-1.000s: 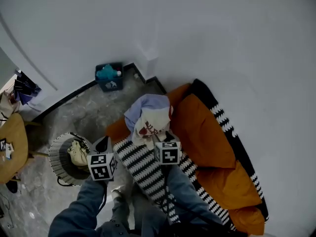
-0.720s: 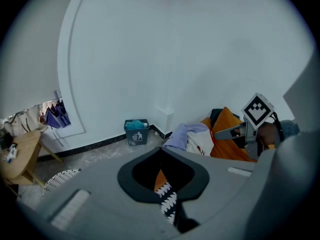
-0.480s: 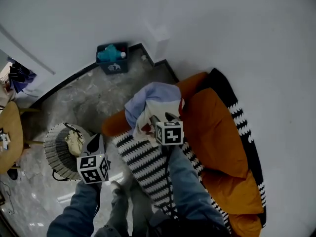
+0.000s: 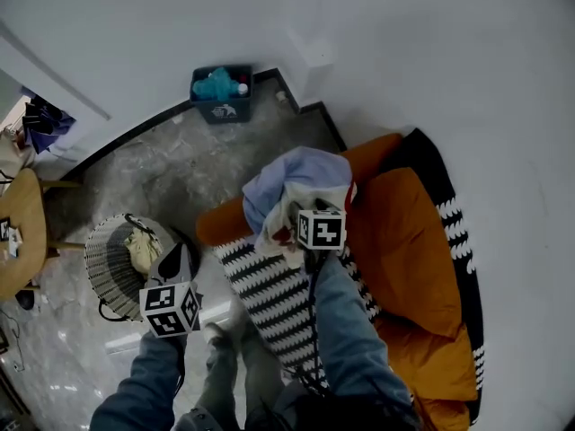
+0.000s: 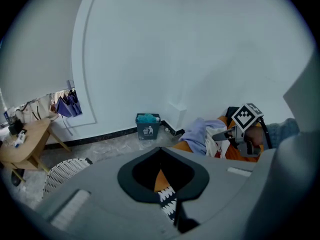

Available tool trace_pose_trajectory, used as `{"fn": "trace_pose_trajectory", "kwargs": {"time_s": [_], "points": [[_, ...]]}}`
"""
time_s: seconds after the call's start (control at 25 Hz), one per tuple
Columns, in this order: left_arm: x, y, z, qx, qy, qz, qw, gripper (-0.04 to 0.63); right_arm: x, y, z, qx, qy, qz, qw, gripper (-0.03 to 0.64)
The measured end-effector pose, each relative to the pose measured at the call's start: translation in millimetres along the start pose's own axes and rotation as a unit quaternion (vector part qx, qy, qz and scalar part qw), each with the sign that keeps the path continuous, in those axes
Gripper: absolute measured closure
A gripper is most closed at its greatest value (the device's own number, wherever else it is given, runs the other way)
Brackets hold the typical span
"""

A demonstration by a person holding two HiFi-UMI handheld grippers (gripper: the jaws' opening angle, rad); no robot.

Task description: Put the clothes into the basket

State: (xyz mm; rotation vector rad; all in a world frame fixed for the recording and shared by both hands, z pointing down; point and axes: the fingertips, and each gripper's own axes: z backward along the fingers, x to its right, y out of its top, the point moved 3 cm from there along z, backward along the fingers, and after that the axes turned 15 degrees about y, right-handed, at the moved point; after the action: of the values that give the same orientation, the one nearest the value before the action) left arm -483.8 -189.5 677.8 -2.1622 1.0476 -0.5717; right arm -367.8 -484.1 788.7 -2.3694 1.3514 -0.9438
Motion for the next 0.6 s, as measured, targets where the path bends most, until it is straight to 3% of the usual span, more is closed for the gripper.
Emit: {"fn": "trace_pose_trajectory", "kwargs": {"time_s": [0.36, 0.44, 0.6], "points": [[-29, -10, -5, -0.006, 0.026, 0.014, 0.9995, 0.584, 1, 0, -12, 0.006, -0.009, 0.002, 1.0, 0.365], [-33, -14, -3, -0.009, 0.03, 0.02, 0.9993, 0.586, -1, -1, -14, 0.01, -0.007, 0.004, 1.0, 0.405], [-40, -19, 1, -0.009, 0.034, 0.024, 0.9991, 0.585, -12, -4, -14, 0.005, -0.03, 0.023, 0.999, 0.551]]}}
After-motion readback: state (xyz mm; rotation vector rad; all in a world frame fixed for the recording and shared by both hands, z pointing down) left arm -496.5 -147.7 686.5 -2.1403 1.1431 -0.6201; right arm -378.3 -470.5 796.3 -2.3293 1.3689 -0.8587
